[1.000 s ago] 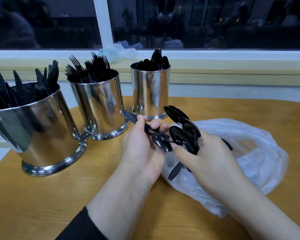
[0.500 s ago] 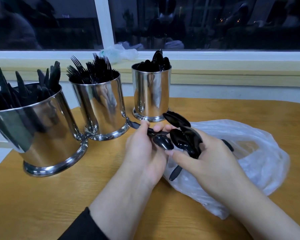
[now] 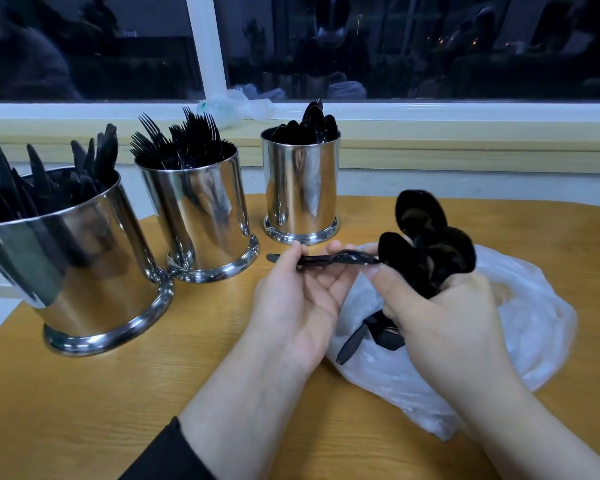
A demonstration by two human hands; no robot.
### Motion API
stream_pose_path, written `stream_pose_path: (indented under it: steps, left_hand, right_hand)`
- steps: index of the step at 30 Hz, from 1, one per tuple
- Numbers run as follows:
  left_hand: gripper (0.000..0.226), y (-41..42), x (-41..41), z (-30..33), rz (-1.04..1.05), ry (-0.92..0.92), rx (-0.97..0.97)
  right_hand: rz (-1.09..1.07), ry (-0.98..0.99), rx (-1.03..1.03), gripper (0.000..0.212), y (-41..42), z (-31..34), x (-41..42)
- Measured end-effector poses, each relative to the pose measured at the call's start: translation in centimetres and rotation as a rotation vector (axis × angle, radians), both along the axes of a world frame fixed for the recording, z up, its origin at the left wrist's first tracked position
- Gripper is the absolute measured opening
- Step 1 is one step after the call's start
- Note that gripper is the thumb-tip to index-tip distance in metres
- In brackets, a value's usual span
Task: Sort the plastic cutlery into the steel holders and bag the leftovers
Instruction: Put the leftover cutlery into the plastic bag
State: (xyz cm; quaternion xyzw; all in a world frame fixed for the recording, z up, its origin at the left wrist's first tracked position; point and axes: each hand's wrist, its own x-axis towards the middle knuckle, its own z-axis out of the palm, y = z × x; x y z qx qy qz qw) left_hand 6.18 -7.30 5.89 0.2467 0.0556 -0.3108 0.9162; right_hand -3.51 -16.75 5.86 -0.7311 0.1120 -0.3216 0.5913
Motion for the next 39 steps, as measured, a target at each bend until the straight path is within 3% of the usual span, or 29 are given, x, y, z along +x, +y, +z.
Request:
stream_pose_path:
  steps: [2,6,9,12,16,19,22,26,29,32,35,39]
  left_hand:
    - [0.036,0.2,0.6,-0.1,0.045,0.011,0.009]
    - [0.032,1.1,2.1,-0.3,0.126,0.038,-0.022]
    - [0.029,1.4,3.2,-0.6,0.182,-0.058,0.136]
    - [0.029,2.1,3.4,-0.4,0.185,-0.303,0.347]
    - [0.036,2.7,1.5,0.7,-0.044,-0.810,0.742]
    - [0.034,2.7,0.0,0.9,-0.230,-1.011,0.835]
    - [0.035,2.7,-0.5,0.7,-0.301,-1.017,0.852]
    - [0.038,2.7,-0.5,0.7,-0.286,-0.909,0.710]
    - [0.036,2.3,-1.0,0.5,-0.287,-0.937,0.686]
    - [0.037,1.7,-1.5,0.3,-0.256,-1.001,0.721]
    - [0.040,1.5,-1.9,0.0,-0.275,-1.065,0.775]
    - [0.064,1.2,-2.0,-0.4,-0.237,-1.119,0.856]
  right_hand:
    - [-0.026,0.007,0.042,0.013,-0.6,-0.2,-0.1]
    - [-0.041,-0.007,0.135,0.053,-1.5,0.5,-0.2]
    - [-0.029,0.016,0.171,0.056,-2.2,1.1,0.0]
    - [0.001,0.055,0.174,0.052,-2.7,1.1,0.0]
    - [0.017,0.103,0.138,0.046,-2.7,0.9,0.1]
    - [0.006,0.101,0.148,0.041,-2.9,0.8,0.2]
    - [0.019,0.119,0.192,0.037,-2.9,0.6,0.2]
    - [0.082,0.143,0.294,0.031,-2.3,0.6,0.3]
    - [0.050,0.150,0.240,0.048,-1.9,0.1,0.6]
    - [0.006,0.139,0.177,0.057,-1.2,-0.2,0.8]
    - [0.003,0.090,0.332,0.050,-0.9,-0.3,1.2]
    - [0.012,0.085,0.362,0.050,-0.8,-0.6,1.8]
